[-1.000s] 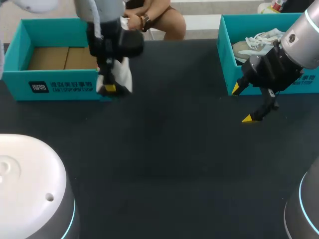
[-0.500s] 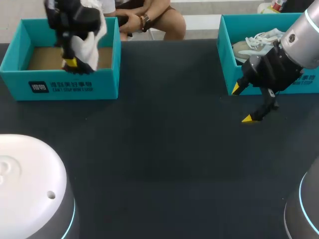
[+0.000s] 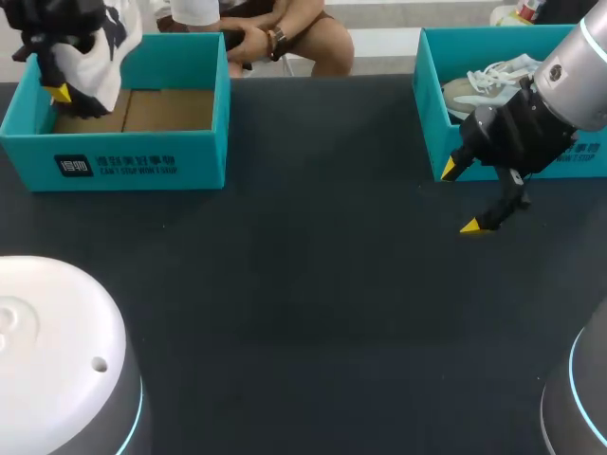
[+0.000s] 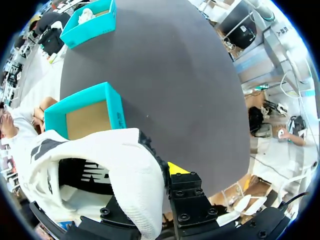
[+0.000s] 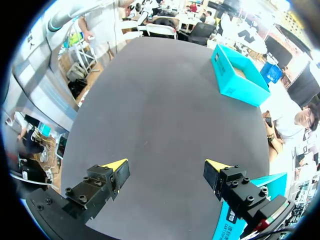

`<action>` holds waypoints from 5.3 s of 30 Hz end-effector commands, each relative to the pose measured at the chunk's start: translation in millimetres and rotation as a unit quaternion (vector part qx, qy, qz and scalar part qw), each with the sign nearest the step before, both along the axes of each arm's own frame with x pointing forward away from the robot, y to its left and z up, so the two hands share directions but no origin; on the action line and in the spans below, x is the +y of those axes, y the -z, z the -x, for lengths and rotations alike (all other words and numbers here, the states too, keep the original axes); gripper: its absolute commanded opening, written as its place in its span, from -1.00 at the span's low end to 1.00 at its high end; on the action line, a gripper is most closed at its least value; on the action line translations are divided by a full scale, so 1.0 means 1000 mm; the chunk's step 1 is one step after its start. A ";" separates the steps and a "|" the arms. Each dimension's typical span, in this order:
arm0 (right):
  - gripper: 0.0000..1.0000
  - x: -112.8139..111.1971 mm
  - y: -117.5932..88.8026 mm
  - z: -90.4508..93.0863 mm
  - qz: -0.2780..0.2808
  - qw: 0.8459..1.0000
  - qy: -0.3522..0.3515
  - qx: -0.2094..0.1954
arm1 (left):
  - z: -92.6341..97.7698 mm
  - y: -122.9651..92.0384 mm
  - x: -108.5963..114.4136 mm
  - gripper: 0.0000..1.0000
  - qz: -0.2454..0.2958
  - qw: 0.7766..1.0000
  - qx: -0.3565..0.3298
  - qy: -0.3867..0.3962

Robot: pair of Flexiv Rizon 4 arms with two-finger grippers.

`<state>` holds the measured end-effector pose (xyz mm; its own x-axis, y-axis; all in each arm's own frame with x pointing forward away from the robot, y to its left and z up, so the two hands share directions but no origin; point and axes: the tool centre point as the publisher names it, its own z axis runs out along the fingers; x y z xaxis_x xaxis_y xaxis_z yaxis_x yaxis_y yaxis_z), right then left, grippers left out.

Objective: Take the shoe out of the shoebox, open the shoe tongue, remove and reinsert the insole, then place the shoe into the shoebox

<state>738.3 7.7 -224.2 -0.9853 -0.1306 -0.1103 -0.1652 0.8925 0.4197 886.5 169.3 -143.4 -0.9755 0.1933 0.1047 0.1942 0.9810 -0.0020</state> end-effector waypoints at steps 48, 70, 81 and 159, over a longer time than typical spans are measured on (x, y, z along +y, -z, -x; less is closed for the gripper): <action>1.00 0.000 0.001 0.000 0.000 1.000 0.000 0.000 | -0.123 0.065 0.126 -1.00 -0.047 0.997 -0.028 -0.057; 1.00 0.000 0.001 0.000 0.000 1.000 0.000 0.000 | -0.117 0.032 0.154 -1.00 -0.069 0.774 -0.013 0.629; 1.00 0.000 0.001 0.000 0.000 1.000 0.000 0.000 | -0.115 0.031 0.151 -1.00 -0.097 0.772 -0.033 0.628; 1.00 0.000 0.001 0.000 0.000 1.000 0.000 0.000 | -0.221 0.135 0.136 -1.00 -0.076 0.780 0.065 0.618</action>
